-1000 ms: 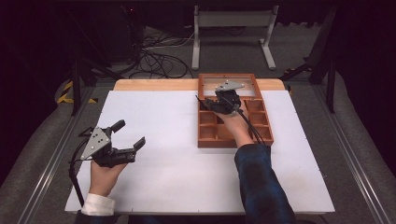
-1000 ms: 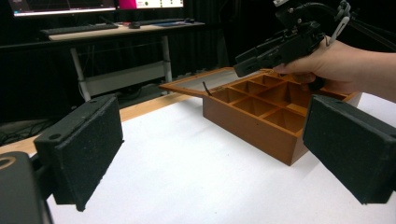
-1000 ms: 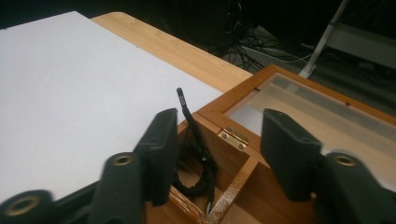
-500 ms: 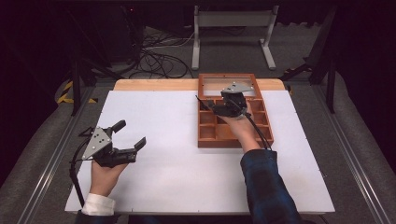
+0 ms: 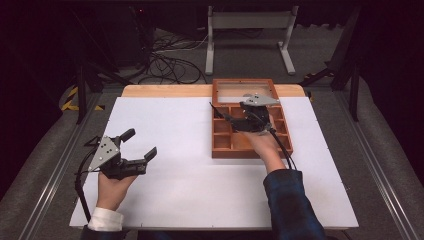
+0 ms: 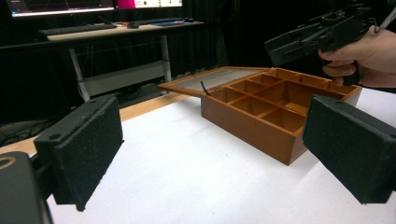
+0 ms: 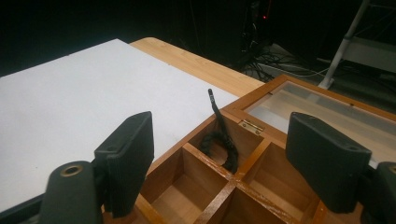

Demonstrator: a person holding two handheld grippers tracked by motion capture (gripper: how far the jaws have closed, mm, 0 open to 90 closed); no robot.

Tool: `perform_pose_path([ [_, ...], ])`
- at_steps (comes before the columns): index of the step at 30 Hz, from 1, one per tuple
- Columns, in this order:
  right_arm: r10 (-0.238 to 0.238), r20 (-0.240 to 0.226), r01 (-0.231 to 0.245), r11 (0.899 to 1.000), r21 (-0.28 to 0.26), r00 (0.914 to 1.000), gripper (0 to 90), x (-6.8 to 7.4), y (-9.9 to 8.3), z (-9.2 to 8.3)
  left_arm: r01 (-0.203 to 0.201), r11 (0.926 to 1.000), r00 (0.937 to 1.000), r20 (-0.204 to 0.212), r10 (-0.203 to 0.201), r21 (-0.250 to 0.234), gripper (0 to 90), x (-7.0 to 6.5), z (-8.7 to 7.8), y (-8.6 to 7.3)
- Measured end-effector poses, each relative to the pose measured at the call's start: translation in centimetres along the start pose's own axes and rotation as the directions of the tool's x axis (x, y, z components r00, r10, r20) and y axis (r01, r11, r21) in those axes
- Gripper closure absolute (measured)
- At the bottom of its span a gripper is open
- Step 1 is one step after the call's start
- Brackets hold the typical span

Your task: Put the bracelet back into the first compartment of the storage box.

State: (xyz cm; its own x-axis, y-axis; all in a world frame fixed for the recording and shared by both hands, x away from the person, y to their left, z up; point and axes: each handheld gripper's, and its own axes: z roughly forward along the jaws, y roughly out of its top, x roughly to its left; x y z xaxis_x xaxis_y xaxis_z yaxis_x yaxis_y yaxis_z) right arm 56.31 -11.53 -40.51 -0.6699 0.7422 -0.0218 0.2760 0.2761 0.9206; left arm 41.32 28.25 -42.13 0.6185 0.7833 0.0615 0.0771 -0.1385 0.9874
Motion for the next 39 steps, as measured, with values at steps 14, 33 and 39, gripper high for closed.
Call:
perform_pose_path([
  [14,0.022,-0.002,-0.022,0.999,-0.049,0.9998,16.6,0.0,-0.8,-2.5,-0.005,1.0000,1.0000,-0.004,0.005,0.005,5.8,0.0,0.0,0.0],
  [33,0.046,-0.016,-0.048,0.987,-0.154,0.9988,10.9,0.3,-2.8,-6.4,0.000,1.0000,1.0000,-0.004,0.000,0.009,5.8,-0.1,-0.1,0.0],
  [39,0.045,-0.059,-0.056,0.979,-0.197,0.9972,7.5,0.4,-3.5,-7.2,-0.010,0.9998,0.9999,-0.010,0.010,0.017,5.8,0.1,-0.2,0.0],
])
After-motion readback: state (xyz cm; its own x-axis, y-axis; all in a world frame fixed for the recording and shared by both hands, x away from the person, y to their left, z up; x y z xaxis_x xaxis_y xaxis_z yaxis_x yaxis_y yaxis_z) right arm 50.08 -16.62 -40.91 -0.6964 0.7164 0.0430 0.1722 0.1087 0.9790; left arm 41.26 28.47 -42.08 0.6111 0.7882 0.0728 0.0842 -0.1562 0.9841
